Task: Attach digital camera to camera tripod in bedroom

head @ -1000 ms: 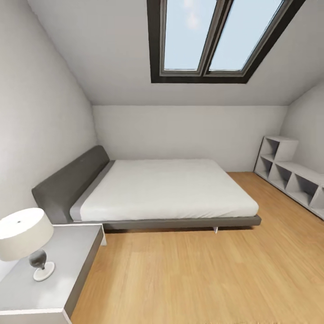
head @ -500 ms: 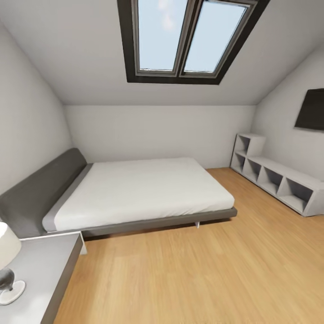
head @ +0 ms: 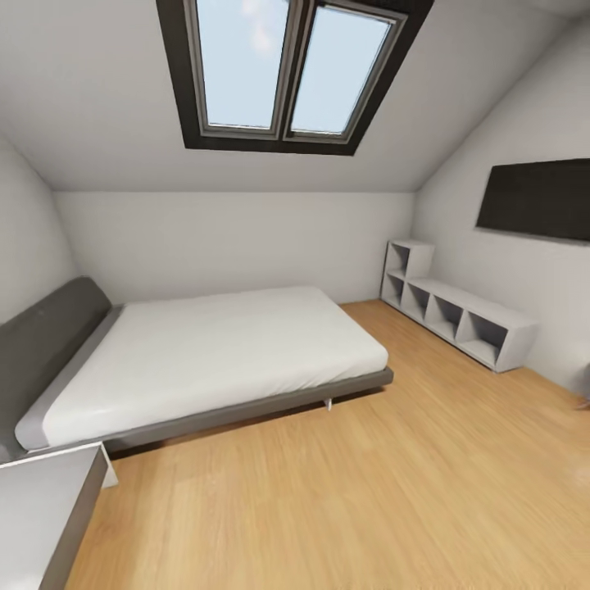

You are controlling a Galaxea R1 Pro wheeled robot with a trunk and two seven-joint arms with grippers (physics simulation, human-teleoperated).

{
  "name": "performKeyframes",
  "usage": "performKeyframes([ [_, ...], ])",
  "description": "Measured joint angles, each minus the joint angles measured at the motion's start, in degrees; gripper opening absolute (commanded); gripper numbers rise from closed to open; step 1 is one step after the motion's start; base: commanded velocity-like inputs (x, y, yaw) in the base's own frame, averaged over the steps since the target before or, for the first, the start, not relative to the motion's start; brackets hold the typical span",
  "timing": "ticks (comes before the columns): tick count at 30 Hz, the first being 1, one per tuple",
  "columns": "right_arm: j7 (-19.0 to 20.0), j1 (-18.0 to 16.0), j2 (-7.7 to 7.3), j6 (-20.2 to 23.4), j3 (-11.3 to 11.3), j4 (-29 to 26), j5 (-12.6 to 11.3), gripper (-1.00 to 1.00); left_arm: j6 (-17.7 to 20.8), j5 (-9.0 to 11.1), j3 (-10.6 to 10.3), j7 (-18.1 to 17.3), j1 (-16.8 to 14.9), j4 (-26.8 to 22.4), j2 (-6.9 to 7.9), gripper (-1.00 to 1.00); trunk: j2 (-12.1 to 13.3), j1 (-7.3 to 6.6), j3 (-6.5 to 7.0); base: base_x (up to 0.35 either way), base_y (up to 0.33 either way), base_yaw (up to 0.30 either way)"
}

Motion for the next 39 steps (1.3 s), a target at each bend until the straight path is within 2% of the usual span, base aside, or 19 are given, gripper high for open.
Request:
performKeyframes([
  [39,0.00,0.00,-0.01,-0.01,0.00,0.00,0.08,1.00,0.00,0.00,0.03,0.00,-0.01,0.03,0.03,1.00,0.00,0.00,0.00,0.000,0.000,-0.296],
])
